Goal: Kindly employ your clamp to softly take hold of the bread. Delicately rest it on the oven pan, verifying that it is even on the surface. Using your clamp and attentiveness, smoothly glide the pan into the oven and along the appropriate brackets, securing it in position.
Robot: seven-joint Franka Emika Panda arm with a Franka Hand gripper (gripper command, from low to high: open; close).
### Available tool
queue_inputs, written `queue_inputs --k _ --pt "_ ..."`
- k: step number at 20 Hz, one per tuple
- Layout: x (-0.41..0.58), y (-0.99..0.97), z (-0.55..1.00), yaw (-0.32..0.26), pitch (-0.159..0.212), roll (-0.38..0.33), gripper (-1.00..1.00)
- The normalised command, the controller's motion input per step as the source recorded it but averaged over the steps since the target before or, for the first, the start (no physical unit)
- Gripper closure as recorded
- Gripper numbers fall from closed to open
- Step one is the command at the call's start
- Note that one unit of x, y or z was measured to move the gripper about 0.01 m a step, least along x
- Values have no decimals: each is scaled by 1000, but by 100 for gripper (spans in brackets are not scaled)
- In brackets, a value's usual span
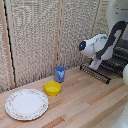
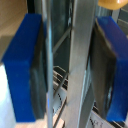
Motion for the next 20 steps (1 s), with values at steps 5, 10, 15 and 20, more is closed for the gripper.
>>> queue_inputs --k 5,10,15,20 --pt "-287 -993 63 0 -5 -53 100" --pt "-98 -477 -703 0 1 -88 100" --pt "-111 -982 -11 -17 -72 20 100" --pt "-58 -915 301 -34 -116 52 100"
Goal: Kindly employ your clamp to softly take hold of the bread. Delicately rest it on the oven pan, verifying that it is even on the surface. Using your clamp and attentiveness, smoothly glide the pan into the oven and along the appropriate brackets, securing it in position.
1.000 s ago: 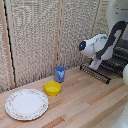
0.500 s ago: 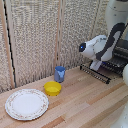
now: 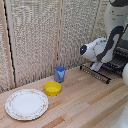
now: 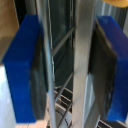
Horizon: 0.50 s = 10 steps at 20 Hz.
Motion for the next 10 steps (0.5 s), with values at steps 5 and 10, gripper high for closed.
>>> queue_inputs --k 5,10 --pt "-9 -640 762 -98 -68 99 100" --pt "0 -758 811 -66 -9 78 100"
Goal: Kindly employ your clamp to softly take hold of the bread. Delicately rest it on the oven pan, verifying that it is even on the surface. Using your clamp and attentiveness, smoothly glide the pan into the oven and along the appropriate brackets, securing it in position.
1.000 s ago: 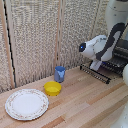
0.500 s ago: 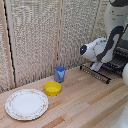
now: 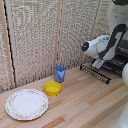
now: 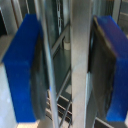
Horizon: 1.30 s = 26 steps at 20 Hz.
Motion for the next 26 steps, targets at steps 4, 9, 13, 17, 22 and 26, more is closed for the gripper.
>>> queue_inputs --k 4,9,13,17,22,26 --pt "-109 -999 569 0 -13 52 100" --pt "-121 -1000 533 0 -10 24 100" --pt "-16 -724 264 1 -3 10 100" --pt "-6 -659 184 26 -2 -54 100" --pt "34 23 33 40 3 -17 -100" --pt "154 623 34 11 29 61 -100"
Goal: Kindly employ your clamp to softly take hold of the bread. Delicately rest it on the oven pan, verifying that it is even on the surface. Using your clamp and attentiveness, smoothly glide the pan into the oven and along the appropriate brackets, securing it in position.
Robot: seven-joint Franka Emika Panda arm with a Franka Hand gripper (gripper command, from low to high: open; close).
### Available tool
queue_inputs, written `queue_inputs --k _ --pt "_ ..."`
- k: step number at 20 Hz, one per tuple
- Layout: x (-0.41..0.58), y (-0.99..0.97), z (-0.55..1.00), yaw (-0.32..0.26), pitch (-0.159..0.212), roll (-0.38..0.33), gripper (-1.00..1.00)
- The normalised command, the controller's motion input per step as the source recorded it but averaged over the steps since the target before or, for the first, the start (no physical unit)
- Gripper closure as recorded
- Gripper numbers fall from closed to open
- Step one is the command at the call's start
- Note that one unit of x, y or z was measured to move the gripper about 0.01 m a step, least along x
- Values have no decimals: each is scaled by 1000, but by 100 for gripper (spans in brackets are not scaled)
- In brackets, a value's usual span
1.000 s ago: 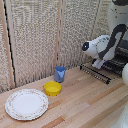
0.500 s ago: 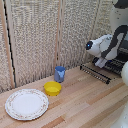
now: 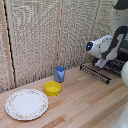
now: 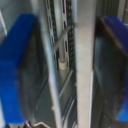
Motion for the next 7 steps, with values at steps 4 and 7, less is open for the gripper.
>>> queue_inputs --k 4,7 --pt "314 401 425 -30 72 70 -100" --pt "276 351 619 -10 122 25 -100"
